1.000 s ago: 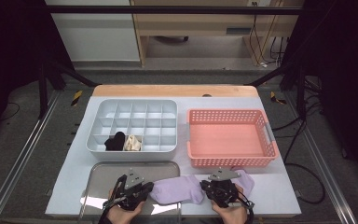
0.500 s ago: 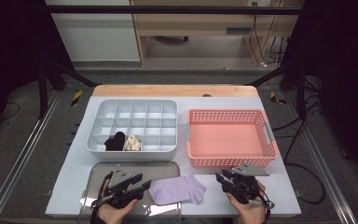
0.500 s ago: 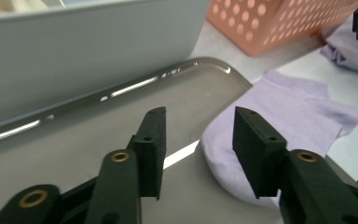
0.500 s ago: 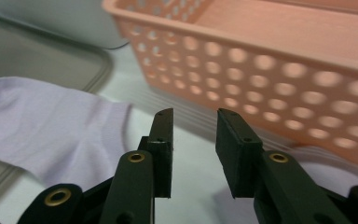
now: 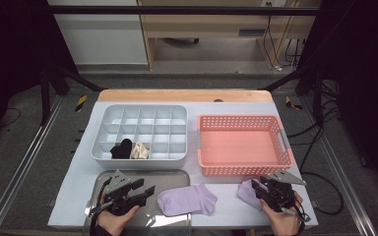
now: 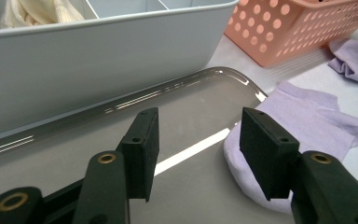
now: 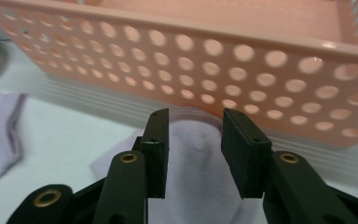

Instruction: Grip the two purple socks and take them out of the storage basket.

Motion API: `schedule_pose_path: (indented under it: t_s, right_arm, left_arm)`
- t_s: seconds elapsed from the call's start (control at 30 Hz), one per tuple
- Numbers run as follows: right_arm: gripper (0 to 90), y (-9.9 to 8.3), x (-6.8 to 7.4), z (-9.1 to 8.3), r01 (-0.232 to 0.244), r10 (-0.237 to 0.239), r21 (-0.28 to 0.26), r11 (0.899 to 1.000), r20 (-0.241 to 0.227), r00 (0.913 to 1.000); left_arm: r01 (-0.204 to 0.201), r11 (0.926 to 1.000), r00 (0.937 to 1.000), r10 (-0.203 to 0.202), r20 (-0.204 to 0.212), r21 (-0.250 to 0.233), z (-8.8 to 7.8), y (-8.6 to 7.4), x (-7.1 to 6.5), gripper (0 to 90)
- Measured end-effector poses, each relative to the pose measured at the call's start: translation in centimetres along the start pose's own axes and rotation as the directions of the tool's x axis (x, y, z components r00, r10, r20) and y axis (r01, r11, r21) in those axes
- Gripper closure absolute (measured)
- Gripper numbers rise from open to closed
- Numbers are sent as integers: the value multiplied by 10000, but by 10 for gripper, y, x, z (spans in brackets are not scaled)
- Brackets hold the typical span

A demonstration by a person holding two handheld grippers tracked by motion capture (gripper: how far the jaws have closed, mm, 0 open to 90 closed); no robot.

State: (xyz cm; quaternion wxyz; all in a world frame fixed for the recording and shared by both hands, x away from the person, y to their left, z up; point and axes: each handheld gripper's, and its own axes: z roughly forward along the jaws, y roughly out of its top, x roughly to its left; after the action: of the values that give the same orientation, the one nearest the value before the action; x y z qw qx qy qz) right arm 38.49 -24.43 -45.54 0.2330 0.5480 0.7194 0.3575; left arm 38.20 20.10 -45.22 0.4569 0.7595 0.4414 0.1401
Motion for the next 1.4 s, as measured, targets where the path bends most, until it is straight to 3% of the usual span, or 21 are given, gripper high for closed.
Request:
schedule_pose_path:
  t_s: [0.17, 0.3, 0.43, 0.57, 0.7, 0.87, 0.97, 1.13, 1.23, 1.37, 1.4]
  right_arm:
    - [674, -4, -6, 10, 98, -97, 327, 9994, -54, 9999]
    - [836, -2, -6, 12, 358, -350, 515, 9980, -149, 9993]
    - [859, 2, -3, 6, 398, -387, 448, 9982, -235, 9990]
    - [853, 9, 11, -8, 392, -412, -286, 9988, -738, 9964]
    - [851, 16, 38, -10, 812, -889, -598, 9949, -1403, 9861]
    - [850, 15, 67, 4, 1226, -1254, -263, 9921, -1978, 9722]
    - [846, 11, 73, 12, 1291, -1271, -51, 9916, -2201, 9672]
    - [804, 4, 85, 20, 1263, -1117, 309, 9915, -2946, 9491]
    - [768, 2, 88, 18, 1171, -1075, 114, 9931, -3146, 9431]
    - [726, 2, 77, 12, 336, -425, -333, 9989, -3225, 9456]
    - [725, 2, 74, 12, 198, -314, -405, 9990, -3118, 9496]
  left_arm:
    - [53, 10000, 10000, -53, -34, 25, 1, 0, 1, 461]
    - [82, 10000, 10000, -82, -44, 49, 1, 0, 2, 461]
    - [135, 9999, 9999, -135, -32, 5, 0, 0, 3, 461]
    - [234, 9997, 9997, -235, -55, -45, 0, 1, 4, 461]
    - [299, 9995, 9995, -300, -27, -138, -3, 1, 4, 461]
    - [414, 9991, 9991, -414, -118, -47, -1, 1, 6, 460]
    - [474, 9988, 9988, -476, -129, -91, -2, 2, 7, 460]
    - [481, 9987, 9988, -482, -84, -138, -4, 2, 8, 453]
    - [429, 9991, 9991, -429, -40, -56, -3, 3, 8, 452]
    - [413, 9991, 9991, -413, -4, -15, -4, 2, 8, 448]
    - [445, 9990, 9990, -445, 14, 19, -3, 2, 8, 447]
